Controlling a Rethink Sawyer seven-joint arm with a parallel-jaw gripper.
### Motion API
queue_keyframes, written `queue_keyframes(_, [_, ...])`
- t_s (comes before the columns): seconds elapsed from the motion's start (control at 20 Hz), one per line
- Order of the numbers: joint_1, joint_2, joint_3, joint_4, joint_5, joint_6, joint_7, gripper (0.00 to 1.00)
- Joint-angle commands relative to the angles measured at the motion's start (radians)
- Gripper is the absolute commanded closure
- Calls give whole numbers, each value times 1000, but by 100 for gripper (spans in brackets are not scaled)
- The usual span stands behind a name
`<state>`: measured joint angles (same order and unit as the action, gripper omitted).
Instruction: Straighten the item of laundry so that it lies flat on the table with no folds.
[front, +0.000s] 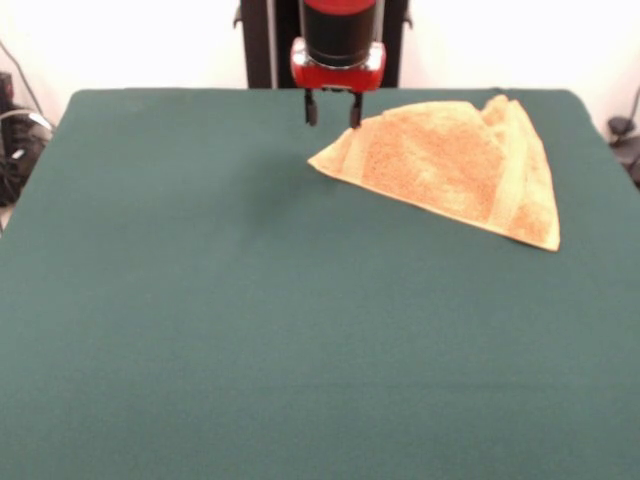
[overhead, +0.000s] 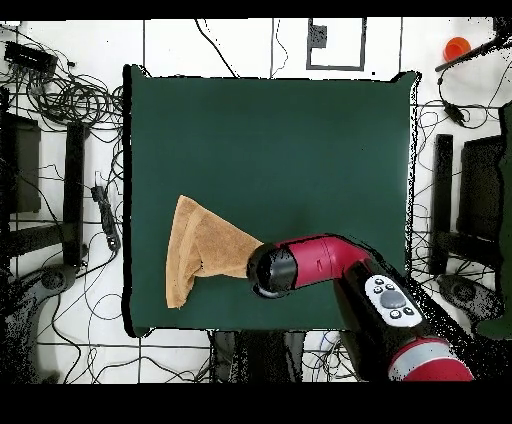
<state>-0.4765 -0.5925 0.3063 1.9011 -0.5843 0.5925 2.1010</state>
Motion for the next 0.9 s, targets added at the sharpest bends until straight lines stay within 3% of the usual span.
queue_keyframes(0.05, [47, -34, 41, 48, -57, -146, 17, 0])
queue_keyframes(0.35, [61, -26, 15, 69, -66, -194, 45, 0])
queue_keyframes(0.9, [32, 12, 51, 79, 16, -114, 23, 0])
